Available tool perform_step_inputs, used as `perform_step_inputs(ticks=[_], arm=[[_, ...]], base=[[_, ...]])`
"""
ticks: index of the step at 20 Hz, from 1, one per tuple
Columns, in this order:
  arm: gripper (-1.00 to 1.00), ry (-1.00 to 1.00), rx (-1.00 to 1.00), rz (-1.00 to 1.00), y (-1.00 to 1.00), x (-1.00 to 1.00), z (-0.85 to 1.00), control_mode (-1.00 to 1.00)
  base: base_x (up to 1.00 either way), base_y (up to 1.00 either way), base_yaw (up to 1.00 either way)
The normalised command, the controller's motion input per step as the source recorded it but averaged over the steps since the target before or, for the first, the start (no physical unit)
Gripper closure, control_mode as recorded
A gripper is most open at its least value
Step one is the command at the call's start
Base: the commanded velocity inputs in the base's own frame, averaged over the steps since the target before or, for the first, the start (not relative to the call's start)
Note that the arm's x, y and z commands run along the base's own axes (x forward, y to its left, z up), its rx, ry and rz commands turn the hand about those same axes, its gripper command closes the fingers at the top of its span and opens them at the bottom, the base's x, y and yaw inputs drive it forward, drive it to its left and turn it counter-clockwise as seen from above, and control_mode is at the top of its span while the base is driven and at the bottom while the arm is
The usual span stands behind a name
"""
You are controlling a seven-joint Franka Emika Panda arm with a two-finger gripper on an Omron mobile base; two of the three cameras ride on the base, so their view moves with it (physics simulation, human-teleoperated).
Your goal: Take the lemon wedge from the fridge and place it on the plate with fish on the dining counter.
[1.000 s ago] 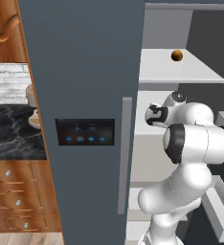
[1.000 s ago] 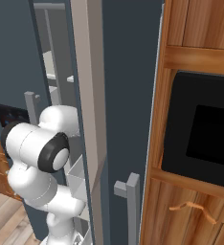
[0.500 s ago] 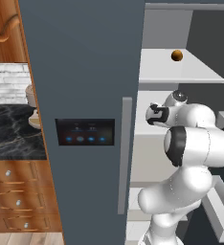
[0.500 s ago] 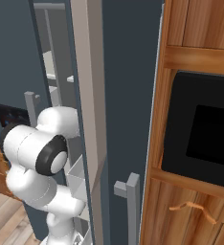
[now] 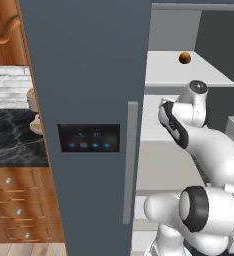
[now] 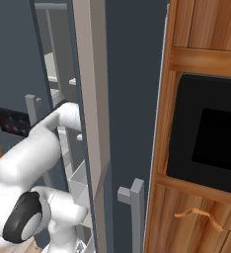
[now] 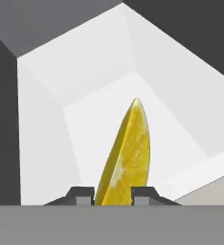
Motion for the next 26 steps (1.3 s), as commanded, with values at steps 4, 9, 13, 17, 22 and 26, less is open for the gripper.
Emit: perform_step_inputs(ticks=[4, 9, 13, 17, 22, 26], arm=[[1.0, 0.04, 0.0, 0.0, 0.61, -1.0, 0.32, -1.0], [1.0, 0.04, 0.0, 0.01, 0.45, -1.0, 0.36, -1.0], [1.0, -0.31, 0.0, 0.03, 0.1, -1.0, 0.0, -1.0], [1.0, -0.42, -0.02, 0.0, 0.0, -0.66, 0.0, -1.0], [1.0, 0.02, 0.0, 0.0, 0.0, -0.03, -0.01, 1.0], [1.0, 0.0, 0.0, 0.0, 0.0, 0.0, 0.0, 1.0]], base=[[0.0, 0.0, 0.0], [0.0, 0.0, 0.0], [0.0, 0.0, 0.0], [0.0, 0.0, 0.0], [-0.33, 0.15, 0.04], [-1.0, 0.84, 0.34]])
